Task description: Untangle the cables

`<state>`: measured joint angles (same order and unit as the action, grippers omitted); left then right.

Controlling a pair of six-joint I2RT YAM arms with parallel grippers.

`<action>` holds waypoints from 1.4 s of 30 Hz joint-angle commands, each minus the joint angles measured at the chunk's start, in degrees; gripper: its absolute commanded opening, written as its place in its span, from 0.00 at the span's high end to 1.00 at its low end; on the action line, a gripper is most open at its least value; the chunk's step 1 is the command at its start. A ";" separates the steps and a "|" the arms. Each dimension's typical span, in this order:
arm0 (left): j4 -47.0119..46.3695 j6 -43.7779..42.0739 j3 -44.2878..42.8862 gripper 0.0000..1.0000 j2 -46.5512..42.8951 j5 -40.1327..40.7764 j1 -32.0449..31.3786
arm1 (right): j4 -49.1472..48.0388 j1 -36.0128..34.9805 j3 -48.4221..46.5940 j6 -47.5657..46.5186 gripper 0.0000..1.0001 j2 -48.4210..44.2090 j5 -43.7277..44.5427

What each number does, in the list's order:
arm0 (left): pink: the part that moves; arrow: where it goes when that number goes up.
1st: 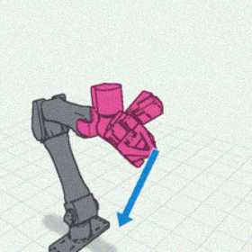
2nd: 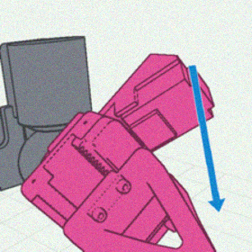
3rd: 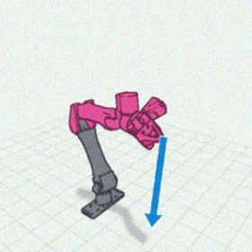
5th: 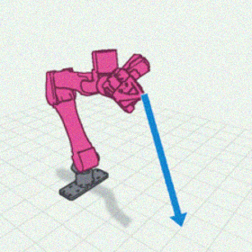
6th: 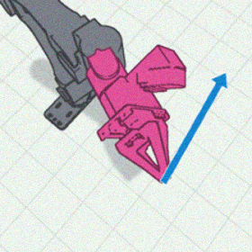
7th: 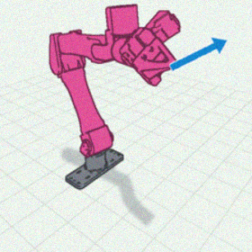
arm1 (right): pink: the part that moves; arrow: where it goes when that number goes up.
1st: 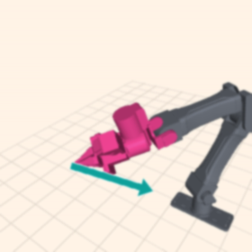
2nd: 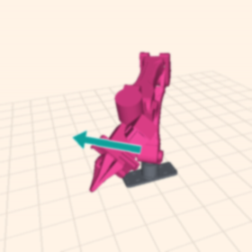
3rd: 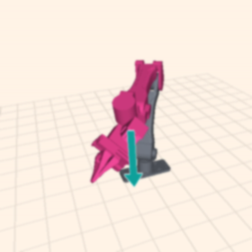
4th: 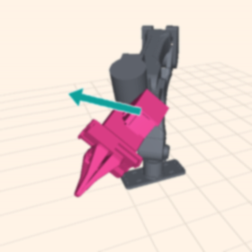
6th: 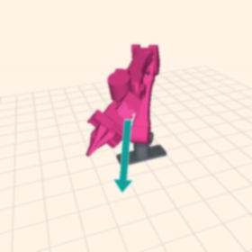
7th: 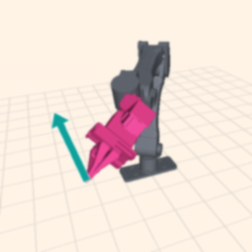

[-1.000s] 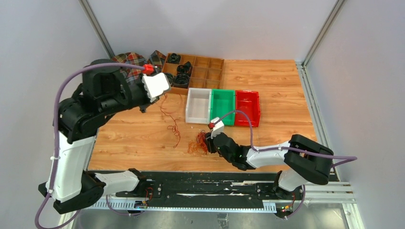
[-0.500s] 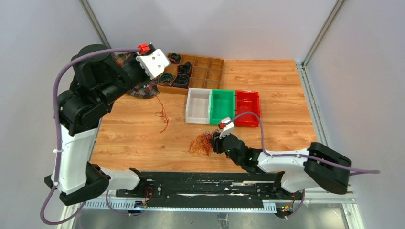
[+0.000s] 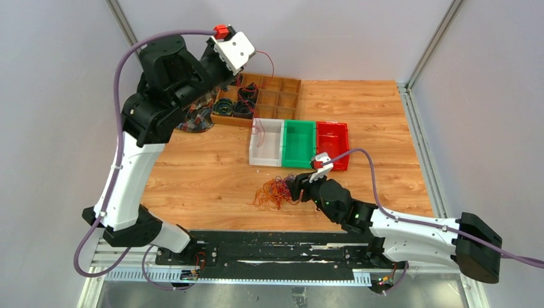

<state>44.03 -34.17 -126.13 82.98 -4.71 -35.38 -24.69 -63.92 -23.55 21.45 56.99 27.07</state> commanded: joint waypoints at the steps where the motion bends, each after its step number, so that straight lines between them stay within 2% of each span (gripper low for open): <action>1: -7.17 2.78 2.56 1.00 0.51 -2.13 -0.31 | 2.99 1.25 -0.71 -0.56 0.41 -2.95 2.71; 10: -16.26 0.12 14.86 1.00 1.69 -0.04 -0.31 | 5.41 1.85 0.63 -0.84 0.42 -8.88 4.53; 20: -22.99 -5.45 18.36 1.00 6.35 4.55 -0.31 | 6.97 3.07 2.37 -0.20 0.41 -12.24 4.90; 30: -27.31 -4.07 19.88 1.00 9.18 7.19 -0.31 | 7.23 3.70 2.00 -0.38 0.42 -11.99 3.97; 34: -26.90 -2.79 25.39 1.00 8.36 7.43 -0.31 | 7.77 4.10 2.00 -0.26 0.42 -12.21 3.71; 42: -26.99 -5.99 41.07 0.99 5.53 8.35 -0.31 | 8.48 5.21 2.11 -0.01 0.42 -12.96 3.18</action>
<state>17.91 -38.87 -89.30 90.87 2.94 -35.38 -16.97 -60.03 -21.74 21.21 44.86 30.04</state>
